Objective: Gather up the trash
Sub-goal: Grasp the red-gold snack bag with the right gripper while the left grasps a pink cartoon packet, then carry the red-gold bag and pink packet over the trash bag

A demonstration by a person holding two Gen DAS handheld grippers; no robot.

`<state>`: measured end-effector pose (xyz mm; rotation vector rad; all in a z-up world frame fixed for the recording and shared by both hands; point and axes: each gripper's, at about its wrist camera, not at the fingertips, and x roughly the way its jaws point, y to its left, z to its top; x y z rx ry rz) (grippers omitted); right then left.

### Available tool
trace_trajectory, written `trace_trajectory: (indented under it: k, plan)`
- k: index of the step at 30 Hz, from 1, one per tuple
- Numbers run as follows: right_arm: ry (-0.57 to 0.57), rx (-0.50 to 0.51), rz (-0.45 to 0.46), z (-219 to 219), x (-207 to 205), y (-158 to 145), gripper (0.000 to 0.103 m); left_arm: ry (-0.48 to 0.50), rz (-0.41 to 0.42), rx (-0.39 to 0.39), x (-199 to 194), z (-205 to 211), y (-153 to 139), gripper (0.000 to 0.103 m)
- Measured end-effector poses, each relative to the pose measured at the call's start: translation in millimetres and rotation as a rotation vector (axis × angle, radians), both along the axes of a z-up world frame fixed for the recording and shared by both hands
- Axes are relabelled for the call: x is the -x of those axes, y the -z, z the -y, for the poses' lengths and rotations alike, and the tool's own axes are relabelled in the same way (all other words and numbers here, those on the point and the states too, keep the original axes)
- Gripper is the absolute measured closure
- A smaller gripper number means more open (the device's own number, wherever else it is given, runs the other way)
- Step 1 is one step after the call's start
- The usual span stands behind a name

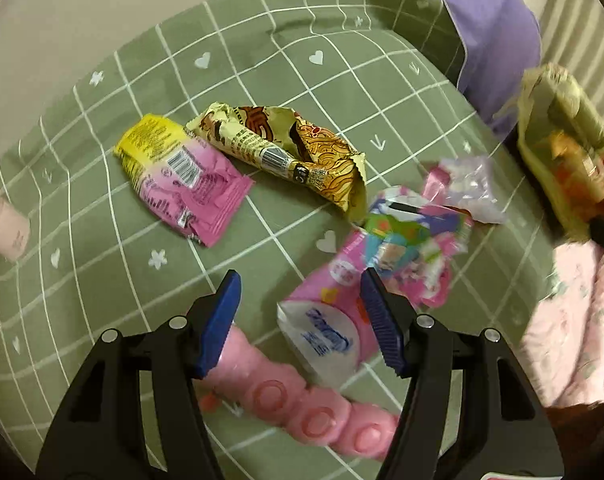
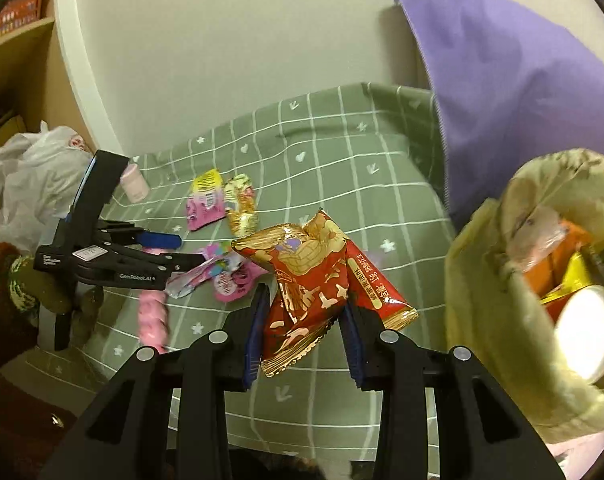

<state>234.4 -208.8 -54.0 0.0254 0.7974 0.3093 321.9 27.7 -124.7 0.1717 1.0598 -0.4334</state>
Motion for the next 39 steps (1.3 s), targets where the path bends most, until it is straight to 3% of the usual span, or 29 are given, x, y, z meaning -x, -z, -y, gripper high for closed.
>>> trace_trajectory:
  k: [8, 10, 12, 14, 17, 20, 23, 25, 27, 30, 35, 37, 38, 39]
  plan:
    - [0.062, 0.008, 0.023, 12.0, 10.8, -10.3, 0.070, 0.119, -0.018, -0.033, 0.8, 27.8, 2.4, 0.045]
    - [0.069, 0.000, 0.026, 13.5, 10.6, -12.3, 0.070, 0.129, -0.031, -0.023, -2.4, 30.5, 2.5, 0.054]
    - [0.061, 0.011, 0.039, 11.9, 12.9, -14.6, 0.070, 0.118, -0.037, -0.022, -4.6, 29.5, 3.8, 0.076]
    - [0.059, 0.016, 0.046, 11.4, 15.3, -16.5, 0.070, 0.111, -0.047, 0.000, -4.3, 26.9, 4.4, 0.087]
    - [0.067, 0.017, 0.045, 12.9, 16.6, -17.3, 0.070, 0.105, -0.035, 0.019, -1.5, 24.1, 2.7, 0.093]
    - [0.072, 0.020, 0.048, 13.8, 20.3, -19.6, 0.070, 0.038, -0.003, 0.020, -4.2, 14.6, -1.5, 0.098]
    - [0.080, 0.021, 0.053, 15.6, 22.9, -22.1, 0.070, -0.040, 0.016, 0.060, -9.6, 1.7, -11.2, 0.098]
    - [0.087, 0.020, 0.053, 16.4, 23.3, -22.3, 0.070, -0.032, 0.006, 0.169, -7.8, -6.9, -20.6, 0.091]
    - [0.094, 0.013, 0.050, 18.4, 23.3, -21.6, 0.070, 0.026, -0.013, 0.256, -1.2, -8.0, -28.4, 0.056]
    - [0.100, 0.005, 0.046, 20.7, 22.3, -20.6, 0.070, 0.093, 0.025, 0.215, 10.8, 5.7, -31.6, 0.055]
    - [0.099, 0.005, 0.046, 21.3, 21.8, -21.0, 0.070, 0.144, 0.017, 0.041, 20.3, 36.8, -8.5, 0.055]
    - [0.099, 0.009, 0.045, 22.3, 22.4, -21.2, 0.070, 0.149, 0.012, 0.000, 22.2, 41.7, -1.6, 0.074]
    - [0.100, 0.011, 0.045, 22.3, 22.3, -21.3, 0.070, 0.154, 0.011, 0.000, 22.5, 41.8, -0.5, 0.094]
    - [0.103, 0.014, 0.046, 23.4, 23.2, -21.9, 0.070, 0.151, 0.016, 0.004, 22.8, 41.1, -1.0, 0.095]
